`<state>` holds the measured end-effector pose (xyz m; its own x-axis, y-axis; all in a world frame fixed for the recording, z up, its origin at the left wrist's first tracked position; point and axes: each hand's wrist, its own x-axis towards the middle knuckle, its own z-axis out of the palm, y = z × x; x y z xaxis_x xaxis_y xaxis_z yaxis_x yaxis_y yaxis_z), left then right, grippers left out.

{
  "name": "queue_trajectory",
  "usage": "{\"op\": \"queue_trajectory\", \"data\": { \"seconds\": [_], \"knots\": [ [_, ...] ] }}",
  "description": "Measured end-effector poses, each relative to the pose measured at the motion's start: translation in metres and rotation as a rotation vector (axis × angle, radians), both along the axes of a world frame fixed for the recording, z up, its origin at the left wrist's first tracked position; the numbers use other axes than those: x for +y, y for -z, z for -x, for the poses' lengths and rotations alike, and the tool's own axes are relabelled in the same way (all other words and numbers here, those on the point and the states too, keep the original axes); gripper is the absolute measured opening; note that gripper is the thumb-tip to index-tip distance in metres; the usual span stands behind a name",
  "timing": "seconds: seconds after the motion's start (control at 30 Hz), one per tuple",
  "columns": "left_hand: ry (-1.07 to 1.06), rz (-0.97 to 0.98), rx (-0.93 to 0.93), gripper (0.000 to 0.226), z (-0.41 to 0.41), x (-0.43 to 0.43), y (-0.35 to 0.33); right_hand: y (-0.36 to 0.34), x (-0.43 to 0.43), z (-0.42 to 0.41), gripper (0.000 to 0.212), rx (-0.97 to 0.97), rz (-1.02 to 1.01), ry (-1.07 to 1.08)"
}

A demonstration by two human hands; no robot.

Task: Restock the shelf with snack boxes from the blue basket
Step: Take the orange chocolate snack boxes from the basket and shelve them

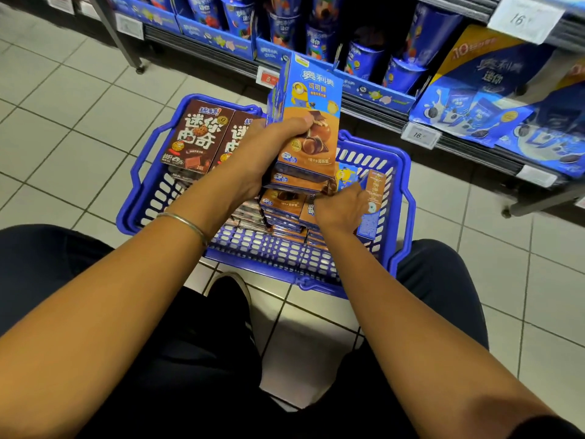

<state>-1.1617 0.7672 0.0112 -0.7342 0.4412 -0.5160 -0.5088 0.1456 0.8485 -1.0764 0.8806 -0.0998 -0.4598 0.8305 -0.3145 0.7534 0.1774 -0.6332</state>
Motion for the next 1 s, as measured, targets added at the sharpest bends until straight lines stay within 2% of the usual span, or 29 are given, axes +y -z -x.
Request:
{"op": "queue_trajectory", "data": {
  "seconds": [0.07, 0.17, 0.27, 0.37, 0.43, 0.6, 0.7, 0.8, 1.0],
  "knots": [
    [0.005, -0.001, 0.006, 0.066, -0.001, 0.0, 0.001, 0.001, 0.0, -0.002, 0.063, 0.024, -0.054, 0.008],
    [0.008, -0.02, -0.002, 0.066, -0.002, 0.002, 0.0, 0.001, 0.0, -0.007, 0.058, 0.185, -0.031, 0.048],
    [0.017, -0.032, -0.023, 0.067, -0.004, 0.003, -0.001, -0.001, 0.008, -0.018, 0.057, 0.33, 0.072, 0.096],
    [0.016, -0.034, -0.018, 0.066, -0.002, 0.001, -0.004, -0.012, 0.017, -0.029, 0.042, 0.473, 0.238, 0.17],
    [-0.007, -0.027, 0.003, 0.066, 0.0, 0.0, -0.006, -0.028, 0.025, -0.033, 0.038, 0.558, 0.244, 0.235],
    [-0.1, 0.077, 0.236, 0.067, -0.002, 0.0, -0.011, -0.076, 0.043, -0.034, 0.042, 0.826, 0.284, 0.237],
    [-0.099, 0.018, 0.283, 0.067, -0.005, 0.0, -0.016, -0.095, 0.039, -0.026, 0.037, 0.886, 0.344, 0.194],
    [-0.106, -0.025, 0.275, 0.066, -0.002, 0.0, -0.019, -0.103, 0.041, -0.023, 0.037, 0.881, 0.501, 0.201],
    [-0.129, -0.054, 0.2, 0.068, 0.002, 0.001, -0.023, -0.115, 0.049, -0.028, 0.037, 0.943, 0.677, 0.176]
  ]
}}
